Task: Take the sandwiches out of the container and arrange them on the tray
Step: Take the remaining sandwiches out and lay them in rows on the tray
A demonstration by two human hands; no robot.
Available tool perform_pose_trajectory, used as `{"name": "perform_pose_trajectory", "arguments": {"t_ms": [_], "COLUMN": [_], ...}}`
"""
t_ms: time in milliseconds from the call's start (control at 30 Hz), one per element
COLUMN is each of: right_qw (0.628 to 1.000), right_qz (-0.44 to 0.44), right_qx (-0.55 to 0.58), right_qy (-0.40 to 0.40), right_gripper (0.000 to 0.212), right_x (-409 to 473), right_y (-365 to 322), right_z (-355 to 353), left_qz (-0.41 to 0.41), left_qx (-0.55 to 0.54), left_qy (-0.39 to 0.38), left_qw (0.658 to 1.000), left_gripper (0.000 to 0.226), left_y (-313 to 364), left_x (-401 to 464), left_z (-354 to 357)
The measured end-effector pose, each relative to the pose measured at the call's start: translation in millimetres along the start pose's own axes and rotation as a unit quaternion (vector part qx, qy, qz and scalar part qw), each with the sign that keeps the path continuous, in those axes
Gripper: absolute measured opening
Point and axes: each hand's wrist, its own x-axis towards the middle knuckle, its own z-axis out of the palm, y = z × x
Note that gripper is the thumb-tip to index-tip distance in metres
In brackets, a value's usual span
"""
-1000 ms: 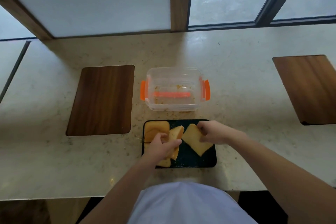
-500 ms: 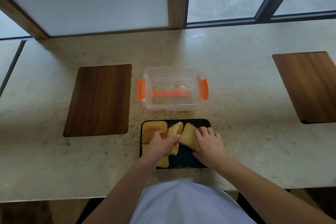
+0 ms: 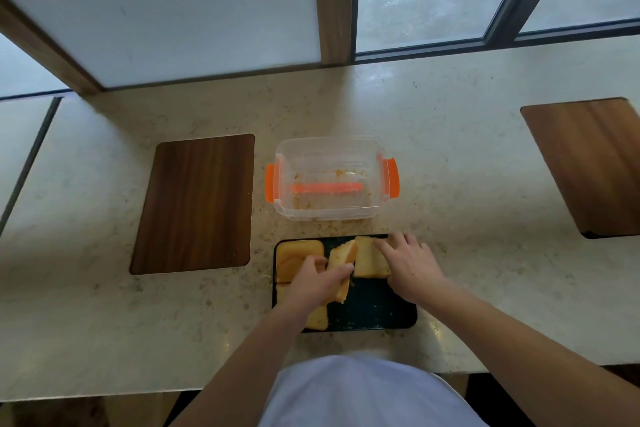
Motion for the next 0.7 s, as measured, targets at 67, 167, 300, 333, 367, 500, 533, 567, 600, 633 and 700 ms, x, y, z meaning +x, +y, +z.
{"name": "perform_pose_trajectory", "arguments": {"t_ms": [67,167,300,333,367,500,533,567,600,633,700], "right_qw": [1.000,1.000,0.961,0.919,0.856,0.597,0.588,0.590,0.594,0.592,0.573], "right_qz": [0.002,0.003,0.068,0.104,0.144,0.199,0.183,0.171,0.166,0.165,0.158], "right_qx": [0.006,0.023,0.263,0.376,0.496,0.763,0.769,0.771,0.771,0.776,0.795], "right_qy": [-0.002,-0.011,0.044,0.051,0.031,-0.149,-0.169,-0.169,-0.157,-0.141,-0.120], "right_gripper": [0.085,0.086,0.056,0.042,0.032,0.046,0.046,0.043,0.038,0.033,0.030], "right_x": [0.9,-0.9,-12.1,-16.8,-22.4,-47.8,-53.3,-57.3,-60.0,-61.9,-65.5], "right_y": [-0.5,-2.3,-9.3,-11.9,-14.5,-13.7,-12.4,-11.3,-10.9,-10.2,-8.6], "right_z": [-1.9,-5.4,-11.3,-13.2,-15.6,-14.6,-10.8,-6.1,-2.1,1.1,6.3], "left_qz": [0.003,0.010,0.056,0.074,0.095,0.212,0.244,0.273,0.297,0.313,0.309], "left_qx": [0.000,0.002,0.040,0.062,0.088,0.236,0.280,0.318,0.348,0.365,0.332], "left_qy": [-0.002,-0.013,-0.011,-0.013,-0.020,-0.051,-0.053,-0.054,-0.056,-0.058,-0.061], "left_qw": [1.000,1.000,0.998,0.995,0.991,0.947,0.927,0.906,0.887,0.875,0.889], "left_gripper": [0.080,0.081,0.081,0.079,0.077,0.079,0.083,0.087,0.089,0.089,0.087], "left_y": [0.0,-0.4,0.5,0.9,1.1,0.0,-1.6,-3.4,-5.3,-6.8,-9.4], "left_x": [0.0,0.0,-2.5,-4.2,-6.6,-20.0,-21.3,-21.5,-21.5,-21.2,-20.2], "left_z": [0.7,1.6,4.0,5.1,6.5,13.9,16.4,19.1,21.4,23.4,24.7]}}
